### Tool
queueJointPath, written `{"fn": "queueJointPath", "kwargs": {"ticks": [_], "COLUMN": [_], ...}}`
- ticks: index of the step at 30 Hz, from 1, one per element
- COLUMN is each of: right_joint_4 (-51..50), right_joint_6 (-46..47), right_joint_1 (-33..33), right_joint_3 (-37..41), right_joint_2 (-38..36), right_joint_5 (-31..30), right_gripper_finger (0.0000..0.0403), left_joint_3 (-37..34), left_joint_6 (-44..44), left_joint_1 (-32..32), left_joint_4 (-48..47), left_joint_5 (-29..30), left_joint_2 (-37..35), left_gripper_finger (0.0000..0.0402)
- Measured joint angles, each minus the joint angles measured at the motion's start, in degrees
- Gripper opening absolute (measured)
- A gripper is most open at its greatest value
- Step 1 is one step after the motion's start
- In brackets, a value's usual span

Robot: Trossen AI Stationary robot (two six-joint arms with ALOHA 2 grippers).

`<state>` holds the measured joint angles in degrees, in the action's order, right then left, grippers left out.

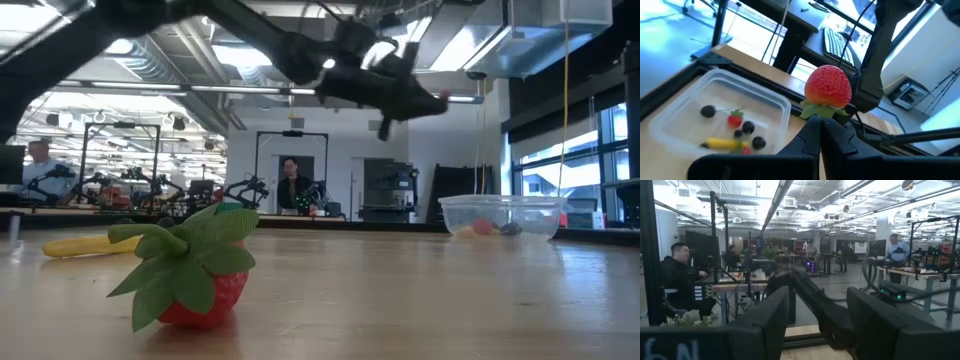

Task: Pick and placing Produce into tupperware
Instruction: Put the red strawberry into the transparent bin

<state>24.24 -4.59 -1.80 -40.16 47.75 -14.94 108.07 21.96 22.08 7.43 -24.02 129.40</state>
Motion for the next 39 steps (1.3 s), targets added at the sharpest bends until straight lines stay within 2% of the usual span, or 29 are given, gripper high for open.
{"fn": "queueJointPath", "kwargs": {"ticks": [5,10,15,24,35,39], "right_joint_4": [-0.19,-0.69,-2.23,-2.96,-3.16,-3.19], "right_joint_6": [-0.21,-0.38,-0.34,-0.18,-0.07,-0.16], "right_joint_1": [0.00,0.00,0.00,0.11,0.11,0.12], "right_joint_3": [0.00,0.00,0.00,0.00,0.02,0.02], "right_joint_2": [-1.10,-1.91,-1.95,-1.95,-1.95,-1.95], "right_joint_5": [-0.04,-0.04,-0.04,-1.14,-1.11,-1.11], "right_gripper_finger": [0.0201,0.0201,0.0201,0.0201,0.0201,0.0201], "left_joint_3": [9.70,15.75,20.67,21.49,21.49,21.49], "left_joint_6": [1.88,2.46,6.80,8.16,6.84,5.92], "left_joint_1": [-0.23,0.17,0.29,0.29,0.00,0.00], "left_joint_4": [-2.08,-1.97,-1.44,-4.37,-4.00,-6.70], "left_joint_5": [-1.04,0.56,0.54,5.12,5.06,5.04], "left_joint_2": [8.02,14.13,19.68,21.42,21.42,21.42], "left_gripper_finger": [0.0000,0.0000,0.0000,0.0000,0.0008,0.0002]}}
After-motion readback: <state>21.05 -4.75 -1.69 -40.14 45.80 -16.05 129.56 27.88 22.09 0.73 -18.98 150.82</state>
